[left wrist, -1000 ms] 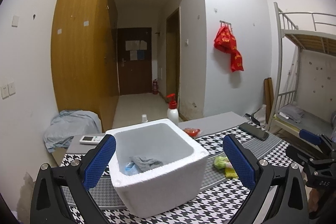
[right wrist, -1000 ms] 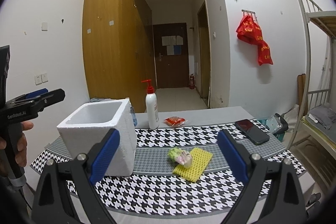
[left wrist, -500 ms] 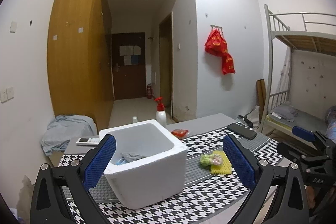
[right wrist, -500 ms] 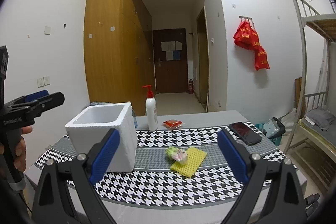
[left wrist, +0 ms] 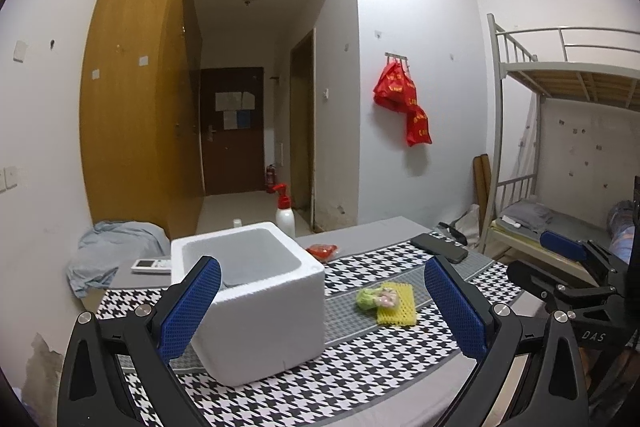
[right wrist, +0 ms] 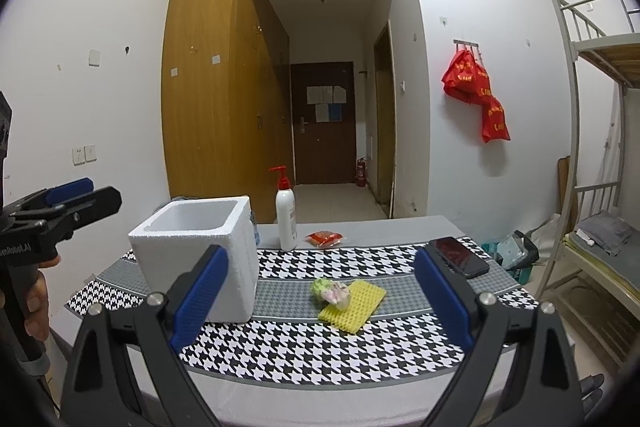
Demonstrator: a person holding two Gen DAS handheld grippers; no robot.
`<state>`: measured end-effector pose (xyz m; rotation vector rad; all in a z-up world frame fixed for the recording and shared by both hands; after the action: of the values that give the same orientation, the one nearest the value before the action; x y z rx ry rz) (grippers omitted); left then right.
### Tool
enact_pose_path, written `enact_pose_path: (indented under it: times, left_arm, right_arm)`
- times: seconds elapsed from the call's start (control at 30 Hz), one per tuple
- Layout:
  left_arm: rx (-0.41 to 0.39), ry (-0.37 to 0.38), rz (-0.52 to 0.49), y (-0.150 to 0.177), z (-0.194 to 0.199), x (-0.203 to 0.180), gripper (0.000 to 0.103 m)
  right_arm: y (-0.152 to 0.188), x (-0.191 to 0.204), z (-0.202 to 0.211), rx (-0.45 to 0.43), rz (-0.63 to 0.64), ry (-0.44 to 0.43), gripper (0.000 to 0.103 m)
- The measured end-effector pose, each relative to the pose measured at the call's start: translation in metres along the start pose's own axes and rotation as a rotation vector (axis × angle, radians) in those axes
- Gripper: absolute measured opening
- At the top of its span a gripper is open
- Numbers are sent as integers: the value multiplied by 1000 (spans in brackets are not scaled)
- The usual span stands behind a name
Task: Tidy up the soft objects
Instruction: 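Withdraw both grippers from the foam box back toward the table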
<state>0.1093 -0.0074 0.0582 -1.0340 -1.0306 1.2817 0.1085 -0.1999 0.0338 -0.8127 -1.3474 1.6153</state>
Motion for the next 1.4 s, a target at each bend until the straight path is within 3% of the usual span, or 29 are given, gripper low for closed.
enact_pose_path:
  times: [0.33, 0.73, 1.4]
  left_arm:
    - [9, 22, 9, 18, 3, -6, 102]
    - [-43, 42, 44, 29, 10, -5, 102]
    - [9, 179, 80, 58, -18, -18, 102]
  right_arm:
    - [6, 3, 5, 5, 1, 8, 96]
    - [21, 3, 4, 33, -4, 18, 96]
    - [45, -14, -5, 86, -33, 80, 96]
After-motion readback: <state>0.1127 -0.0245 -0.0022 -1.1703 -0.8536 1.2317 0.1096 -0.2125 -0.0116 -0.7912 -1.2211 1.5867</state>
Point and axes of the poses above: each gripper's, at about its wrist camera, not at the fingertips, and z roughly against the way its jaws point, x to its left, y to its underside, the point moved 3 cm from there along -z, roughly the way its jaws point, and after that the axes turned 3 degrees about -y, right-handed, at the moved point
